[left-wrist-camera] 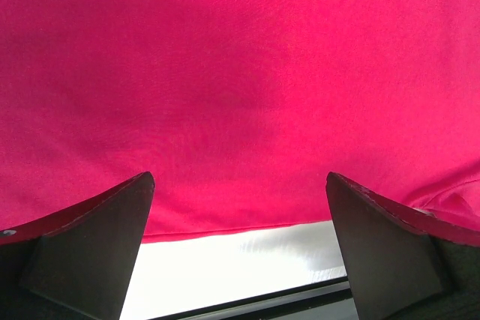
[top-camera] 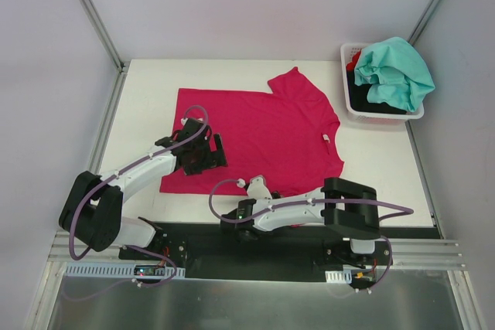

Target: Fold and stack the t-shirts

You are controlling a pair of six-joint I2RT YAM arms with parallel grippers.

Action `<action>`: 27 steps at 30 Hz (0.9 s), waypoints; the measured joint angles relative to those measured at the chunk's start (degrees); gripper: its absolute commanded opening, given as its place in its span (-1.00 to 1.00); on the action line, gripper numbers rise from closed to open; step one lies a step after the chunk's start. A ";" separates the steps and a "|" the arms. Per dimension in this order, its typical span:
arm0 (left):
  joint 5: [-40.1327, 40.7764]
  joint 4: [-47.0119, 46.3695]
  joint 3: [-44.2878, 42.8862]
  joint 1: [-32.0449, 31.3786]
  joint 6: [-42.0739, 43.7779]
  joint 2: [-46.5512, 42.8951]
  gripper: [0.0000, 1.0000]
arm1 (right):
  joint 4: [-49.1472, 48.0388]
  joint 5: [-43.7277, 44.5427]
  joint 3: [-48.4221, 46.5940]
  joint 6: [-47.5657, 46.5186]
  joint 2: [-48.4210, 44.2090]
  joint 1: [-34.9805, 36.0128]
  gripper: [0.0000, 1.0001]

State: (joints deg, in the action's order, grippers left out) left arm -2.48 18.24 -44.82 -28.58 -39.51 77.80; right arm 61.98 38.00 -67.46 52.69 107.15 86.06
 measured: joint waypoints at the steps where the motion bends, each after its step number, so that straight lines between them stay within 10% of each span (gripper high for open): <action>1: 0.00 0.00 0.00 0.00 0.00 0.00 0.99 | 0.24 0.28 0.02 0.02 0.44 -0.09 0.07; 27: 0.02 -0.02 -0.07 -0.68 -0.04 0.68 0.98 | 7.91 -0.26 2.23 4.15 5.79 3.28 0.00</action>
State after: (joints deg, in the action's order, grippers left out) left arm -2.46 18.22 -44.88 -29.26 -39.55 78.48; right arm 69.89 37.74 -65.23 56.84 112.95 89.34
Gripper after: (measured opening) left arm 0.992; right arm 0.500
